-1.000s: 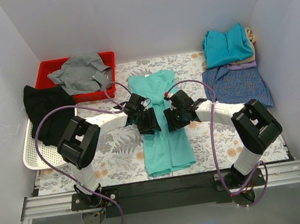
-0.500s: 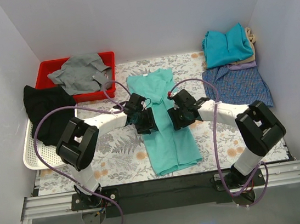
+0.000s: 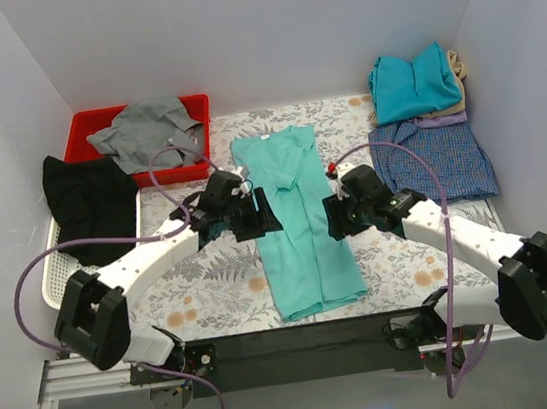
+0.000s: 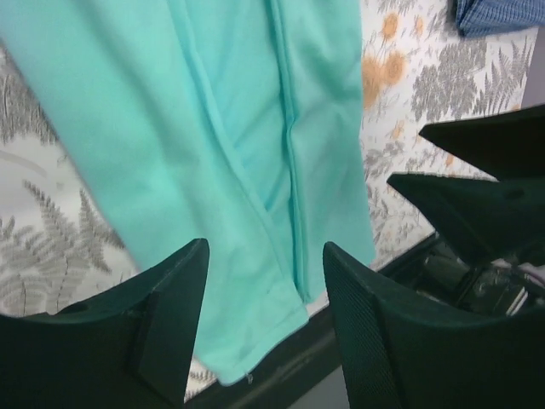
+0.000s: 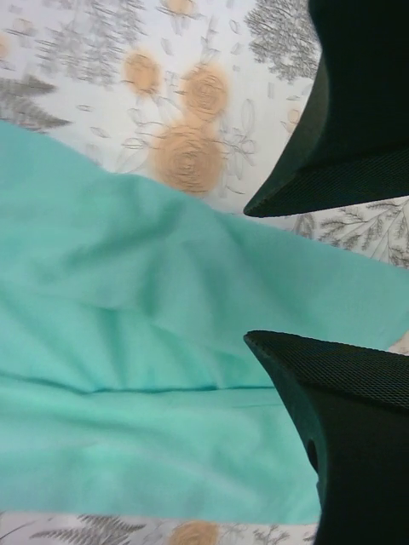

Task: Fold and stack the t-shirts
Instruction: Fold the tshirt

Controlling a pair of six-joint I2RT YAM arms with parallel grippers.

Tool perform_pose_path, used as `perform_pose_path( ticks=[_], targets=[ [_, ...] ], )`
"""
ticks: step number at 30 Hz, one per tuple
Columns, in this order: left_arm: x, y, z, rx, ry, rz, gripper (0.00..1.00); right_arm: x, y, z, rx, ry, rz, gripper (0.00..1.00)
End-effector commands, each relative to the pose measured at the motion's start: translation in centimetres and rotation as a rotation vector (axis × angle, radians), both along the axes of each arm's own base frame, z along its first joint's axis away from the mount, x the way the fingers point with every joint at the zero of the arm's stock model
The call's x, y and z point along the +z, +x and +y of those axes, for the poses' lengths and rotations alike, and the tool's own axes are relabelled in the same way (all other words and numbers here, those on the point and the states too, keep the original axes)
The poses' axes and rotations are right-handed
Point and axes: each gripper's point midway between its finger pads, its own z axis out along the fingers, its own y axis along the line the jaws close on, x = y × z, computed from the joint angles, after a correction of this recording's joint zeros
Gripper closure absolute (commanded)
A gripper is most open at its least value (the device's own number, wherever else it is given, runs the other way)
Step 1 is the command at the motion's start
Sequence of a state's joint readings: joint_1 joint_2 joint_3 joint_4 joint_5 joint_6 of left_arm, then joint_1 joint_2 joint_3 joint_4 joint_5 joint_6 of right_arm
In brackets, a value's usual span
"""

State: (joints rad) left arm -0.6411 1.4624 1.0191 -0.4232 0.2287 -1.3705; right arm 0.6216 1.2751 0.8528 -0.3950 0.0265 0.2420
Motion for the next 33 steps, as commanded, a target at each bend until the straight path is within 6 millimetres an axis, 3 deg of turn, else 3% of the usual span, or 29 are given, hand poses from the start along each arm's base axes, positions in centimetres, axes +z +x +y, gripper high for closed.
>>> perform_pose_path(
  ticks=[1,2,3,4,5,6,7,8,12,16,23,30,33],
  targets=[
    [-1.7,-4.6,2.1,0.014,-0.004,0.091,0.43,-2.2,-4.0,-2.4,-0.065,0.006,0.094,0.38],
    [-3.3,-6.1,3.1,0.021,0.011,0.128,0.42,-2.4,-4.7,-2.5,-0.061,0.023,0.103,0.38],
    [-3.5,-6.8,3.4,0.04,0.0,0.143,0.42,-3.4,-6.0,-2.8,-0.073,0.041,0.145,0.38],
    [-2.8,-7.4,3.5,0.04,-0.034,0.13,0.41,-2.8,-6.4,-2.8,-0.072,0.073,0.127,0.38],
    [-4.1,-8.6,4.2,0.047,-0.025,0.165,0.4,-2.9,-7.0,-2.7,-0.062,0.096,0.136,0.38],
    [-4.2,-9.2,4.2,0.058,-0.045,0.182,0.39,-3.1,-7.5,-2.8,-0.062,0.106,0.138,0.38],
    [-4.0,-9.6,4.0,0.051,-0.072,0.176,0.27,-3.3,-8.1,-3.1,-0.066,0.12,0.137,0.38],
    [-3.6,-9.9,4.2,0.058,-0.094,0.164,0.23,-3.5,-8.6,-3.1,-0.061,0.126,0.149,0.36],
    [-5.3,-12.0,5.0,0.08,-0.096,0.209,0.22,-4.3,-10.4,-3.2,-0.049,0.16,0.196,0.36],
    [-6.8,-13.6,5.6,0.088,-0.09,0.263,0.21,-4.4,-10.8,-3.1,-0.082,0.19,0.218,0.35],
    [-9.1,-14.8,5.8,0.093,-0.074,0.328,0.16,-6.5,-11.4,-3.6,-0.121,0.184,0.25,0.29],
    [-9.3,-14.6,4.2,0.053,-0.116,0.34,0.18,-7.9,-12.0,-2.6,-0.097,0.22,0.296,0.28],
    [-8.7,-14.4,3.1,0.033,-0.156,0.343,0.24,-8.1,-12.2,-2.6,-0.101,0.225,0.309,0.28]
  ],
)
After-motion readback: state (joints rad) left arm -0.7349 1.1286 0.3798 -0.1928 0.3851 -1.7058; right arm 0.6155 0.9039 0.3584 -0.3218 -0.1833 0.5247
